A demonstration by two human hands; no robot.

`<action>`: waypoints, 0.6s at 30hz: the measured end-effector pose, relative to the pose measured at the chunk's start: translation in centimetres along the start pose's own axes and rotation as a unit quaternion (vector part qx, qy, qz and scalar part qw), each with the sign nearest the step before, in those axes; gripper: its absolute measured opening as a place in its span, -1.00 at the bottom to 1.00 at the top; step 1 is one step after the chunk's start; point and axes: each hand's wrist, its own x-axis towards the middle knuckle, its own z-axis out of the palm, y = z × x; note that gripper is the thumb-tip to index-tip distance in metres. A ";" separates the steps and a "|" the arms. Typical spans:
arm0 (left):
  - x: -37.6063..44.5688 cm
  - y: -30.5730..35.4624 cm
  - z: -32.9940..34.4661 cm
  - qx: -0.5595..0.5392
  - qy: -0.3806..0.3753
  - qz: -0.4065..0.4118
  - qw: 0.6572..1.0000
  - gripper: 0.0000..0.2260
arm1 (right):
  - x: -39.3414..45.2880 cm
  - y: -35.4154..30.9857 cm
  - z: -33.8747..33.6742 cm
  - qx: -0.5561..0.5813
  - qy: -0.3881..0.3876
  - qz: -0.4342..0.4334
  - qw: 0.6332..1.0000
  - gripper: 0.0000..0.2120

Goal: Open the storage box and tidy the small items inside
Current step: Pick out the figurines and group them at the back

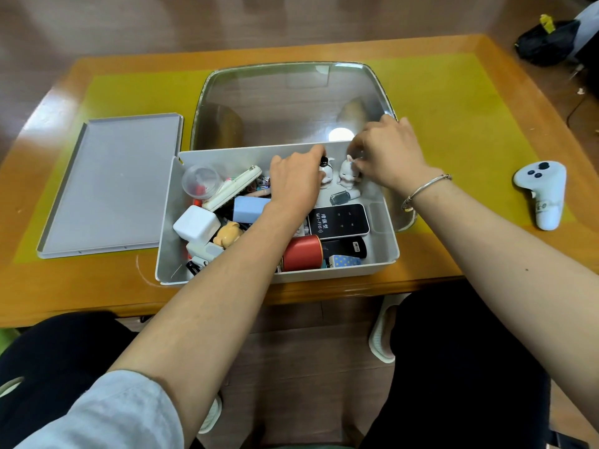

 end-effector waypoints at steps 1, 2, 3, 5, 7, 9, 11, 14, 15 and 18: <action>0.0 0.1 0.0 0.004 0.000 0.003 1.000 -0.83 | 0.0 -0.1 0.0 -0.005 -0.002 0.000 1.000 -0.83; 0.1 0.2 0.1 0.007 -0.001 0.006 1.000 -0.83 | 0.0 -0.3 0.1 -0.009 -0.004 0.003 1.000 -0.83; 0.2 0.4 0.1 0.005 -0.002 0.006 1.000 -0.83 | 0.0 -0.4 0.2 -0.011 -0.004 0.009 1.000 -0.83; 0.3 0.6 0.2 -0.001 -0.005 0.007 1.000 -0.84 | 0.0 -0.6 0.4 -0.021 -0.007 0.015 1.000 -0.83; 0.3 0.7 0.4 -0.002 -0.005 0.007 1.000 -0.85 | 0.0 -0.7 0.6 -0.025 -0.010 0.010 1.000 -0.84; 0.3 0.7 0.4 -0.002 -0.003 0.007 1.000 -0.85 | 0.0 -0.5 0.6 -0.017 -0.009 0.005 1.000 -0.83; 0.3 0.7 0.5 0.000 -0.001 0.011 1.000 -0.84 | 0.0 -0.4 0.4 -0.010 -0.009 -0.003 1.000 -0.82; 0.2 0.4 0.6 -0.004 0.005 0.008 1.000 -0.82 | 0.1 -0.4 0.3 -0.008 -0.007 -0.013 1.000 -0.80; 0.1 0.3 0.5 -0.005 0.007 0.005 1.000 -0.81 | 0.1 -0.4 0.3 -0.011 -0.006 -0.015 1.000 -0.79; 0.1 0.0 0.5 -0.006 0.008 0.002 1.000 -0.80 | 0.1 -0.5 0.3 -0.017 -0.001 -0.017 1.000 -0.78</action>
